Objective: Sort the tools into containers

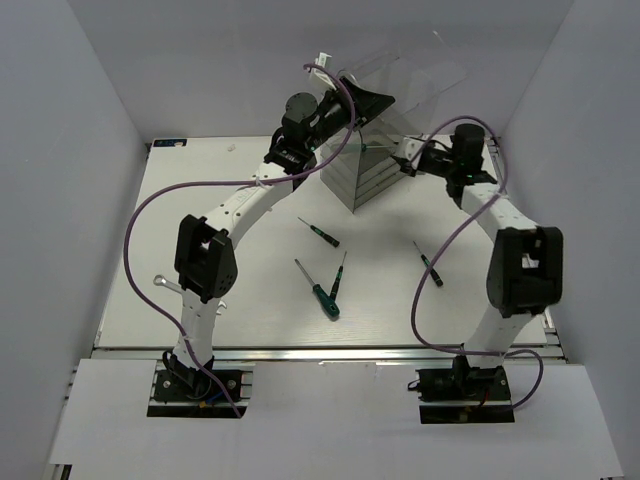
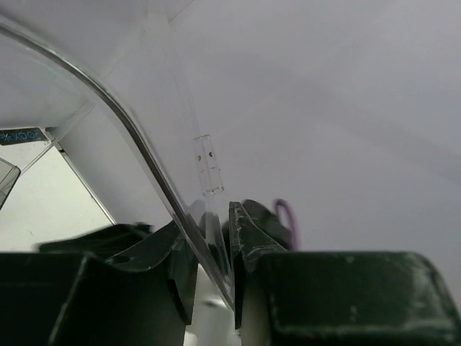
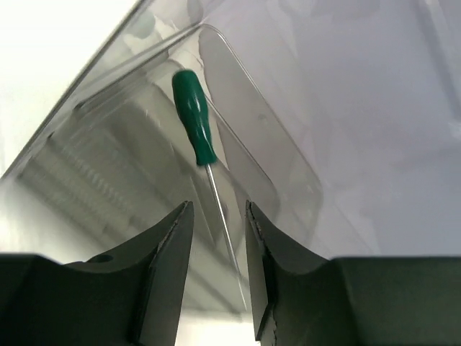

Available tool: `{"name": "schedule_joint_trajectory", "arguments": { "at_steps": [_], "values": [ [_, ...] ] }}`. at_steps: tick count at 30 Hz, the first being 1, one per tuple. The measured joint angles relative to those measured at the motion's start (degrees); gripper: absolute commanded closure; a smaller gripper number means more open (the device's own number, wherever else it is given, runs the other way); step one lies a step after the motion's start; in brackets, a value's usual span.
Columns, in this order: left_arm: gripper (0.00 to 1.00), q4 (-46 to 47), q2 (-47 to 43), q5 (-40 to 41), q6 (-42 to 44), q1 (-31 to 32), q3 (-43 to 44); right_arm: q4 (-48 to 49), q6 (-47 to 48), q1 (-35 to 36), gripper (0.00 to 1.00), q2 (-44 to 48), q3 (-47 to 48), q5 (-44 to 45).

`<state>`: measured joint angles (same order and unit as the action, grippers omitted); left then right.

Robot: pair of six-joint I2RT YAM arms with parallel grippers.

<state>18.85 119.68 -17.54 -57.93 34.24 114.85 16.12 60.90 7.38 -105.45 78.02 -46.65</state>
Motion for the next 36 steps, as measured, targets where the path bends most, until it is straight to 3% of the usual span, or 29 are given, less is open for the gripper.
{"name": "schedule_joint_trajectory", "arguments": {
  "at_steps": [3, 7, 10, 13, 20, 29, 36],
  "values": [
    [0.68, 0.0, 0.0, -0.2, -0.1, 0.0, -0.2, -6.3, 2.6, -3.0, 0.59, 7.9, -4.4, -3.5],
    [0.68, 0.2, 0.0, -0.5, -0.2, 0.0, -0.2, -25.7, 15.0, -4.5, 0.56, 13.8, -4.4, -9.6],
    [0.68, 0.5, 0.0, -0.5, -0.2, -0.1, -0.2, -48.1, 29.2, -1.2, 0.63, 13.4, -2.3, -11.4],
    [0.68, 0.5, 0.0, -0.7, -0.2, -0.1, -0.2, -60.8, 32.0, 6.6, 0.6, 12.6, -5.1, -11.2],
    [0.68, 0.9, 0.0, -1.1, -0.2, -0.3, -0.9, -53.6, 11.5, 25.8, 0.54, 23.8, -24.4, -2.7],
    [0.68, 0.9, 0.0, -1.2, -0.2, -0.3, -1.0, -48.4, -17.2, 37.3, 0.5, 17.9, -17.4, 11.4],
    [0.68, 0.9, 0.0, -1.3, -0.2, -0.3, -1.0, -46.4, -32.9, 44.6, 0.48, 15.1, -16.9, 22.3]
  ]
}}
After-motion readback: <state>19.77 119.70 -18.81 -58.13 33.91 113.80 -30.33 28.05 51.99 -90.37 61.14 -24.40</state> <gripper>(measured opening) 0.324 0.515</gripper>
